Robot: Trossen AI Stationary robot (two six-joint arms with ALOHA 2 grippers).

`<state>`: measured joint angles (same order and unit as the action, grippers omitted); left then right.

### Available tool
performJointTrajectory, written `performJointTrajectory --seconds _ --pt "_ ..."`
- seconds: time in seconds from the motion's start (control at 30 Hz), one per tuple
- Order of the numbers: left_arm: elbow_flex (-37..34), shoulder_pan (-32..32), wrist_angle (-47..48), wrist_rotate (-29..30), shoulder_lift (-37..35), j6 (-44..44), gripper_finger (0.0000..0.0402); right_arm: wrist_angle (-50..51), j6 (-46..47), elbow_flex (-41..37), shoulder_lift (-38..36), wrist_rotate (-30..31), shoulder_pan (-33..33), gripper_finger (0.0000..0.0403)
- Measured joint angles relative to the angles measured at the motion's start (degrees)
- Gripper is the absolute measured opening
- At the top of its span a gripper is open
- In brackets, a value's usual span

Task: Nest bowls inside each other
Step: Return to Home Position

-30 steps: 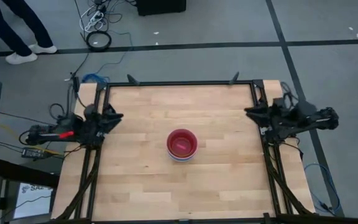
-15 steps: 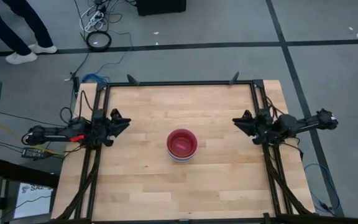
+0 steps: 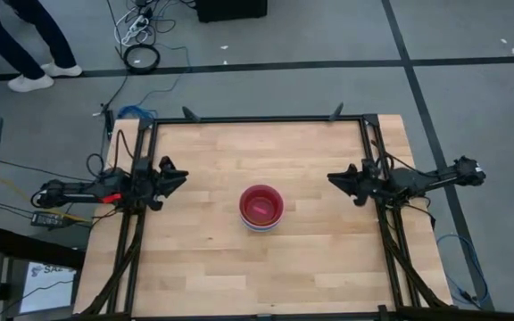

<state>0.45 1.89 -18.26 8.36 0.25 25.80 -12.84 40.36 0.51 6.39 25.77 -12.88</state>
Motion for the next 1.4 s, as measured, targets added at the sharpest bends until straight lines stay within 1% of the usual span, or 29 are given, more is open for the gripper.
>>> performJointTrajectory --seconds 0.17,0.3,0.47,0.63,1.4 --pt "0.00 0.00 -0.13 0.00 0.00 0.00 0.0129 -0.67 -7.50 0.00 0.00 -4.11 -0.02 0.0116" --pt "-0.02 0.00 -0.19 0.00 0.00 0.00 0.0129 1.27 -12.71 -0.02 0.07 -4.87 -0.11 0.0116" --pt "-0.02 0.00 -0.18 0.00 0.00 0.00 0.0129 1.83 -13.58 -0.02 0.09 -5.11 -0.13 0.0117" --pt "-0.02 -0.01 -0.18 0.00 0.00 0.00 0.0129 3.16 -18.93 -0.04 0.09 -8.92 -0.15 0.0116" --pt "-0.04 0.00 -0.18 0.00 0.00 0.00 0.0129 3.46 -19.43 -0.09 0.11 -9.17 -0.15 0.0118"
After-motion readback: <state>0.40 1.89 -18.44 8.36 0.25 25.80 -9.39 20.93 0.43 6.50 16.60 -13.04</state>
